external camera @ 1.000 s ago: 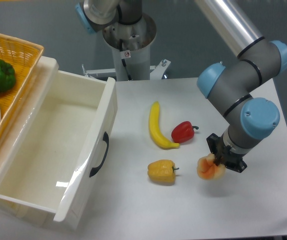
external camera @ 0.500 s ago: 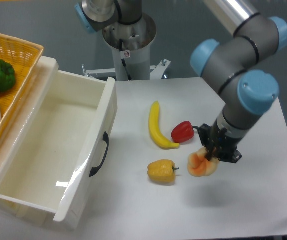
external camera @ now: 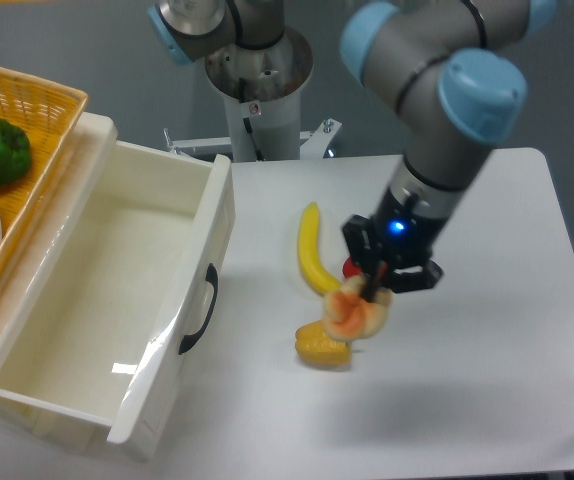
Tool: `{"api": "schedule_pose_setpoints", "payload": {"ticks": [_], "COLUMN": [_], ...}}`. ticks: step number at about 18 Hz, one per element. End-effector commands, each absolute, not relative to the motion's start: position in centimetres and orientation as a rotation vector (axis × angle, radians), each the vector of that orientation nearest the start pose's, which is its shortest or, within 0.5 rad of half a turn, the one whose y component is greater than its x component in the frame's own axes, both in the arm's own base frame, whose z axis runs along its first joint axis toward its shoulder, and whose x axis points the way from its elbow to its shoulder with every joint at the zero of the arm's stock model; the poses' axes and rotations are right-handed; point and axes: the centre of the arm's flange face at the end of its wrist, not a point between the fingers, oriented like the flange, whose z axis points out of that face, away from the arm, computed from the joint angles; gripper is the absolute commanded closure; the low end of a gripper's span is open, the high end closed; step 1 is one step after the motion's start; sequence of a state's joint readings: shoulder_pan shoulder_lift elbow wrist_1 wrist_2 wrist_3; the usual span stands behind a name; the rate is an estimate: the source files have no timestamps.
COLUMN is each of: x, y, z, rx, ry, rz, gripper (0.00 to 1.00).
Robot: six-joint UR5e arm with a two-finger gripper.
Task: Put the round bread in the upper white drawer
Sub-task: 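Carry the held bread bun over the open white drawer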
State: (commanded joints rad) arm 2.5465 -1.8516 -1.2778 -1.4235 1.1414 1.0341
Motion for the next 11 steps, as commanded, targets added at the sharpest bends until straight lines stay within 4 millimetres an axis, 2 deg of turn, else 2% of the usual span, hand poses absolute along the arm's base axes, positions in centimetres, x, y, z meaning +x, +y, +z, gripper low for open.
{"api": "schedule_pose_setpoints", "payload": {"ticks": [3,8,11], "x": [-39.7,-35.9,-32.4], "y": [49.9,51.6,52.8], "z": [52.3,52.9,53.4], "rx": [-2.638,-2.634,-2.631], "ry": [0.099,0.143,0.192], "rz": [-0.148,-0.173,-0.19], "gripper": [1.0,1.0,1.0]}}
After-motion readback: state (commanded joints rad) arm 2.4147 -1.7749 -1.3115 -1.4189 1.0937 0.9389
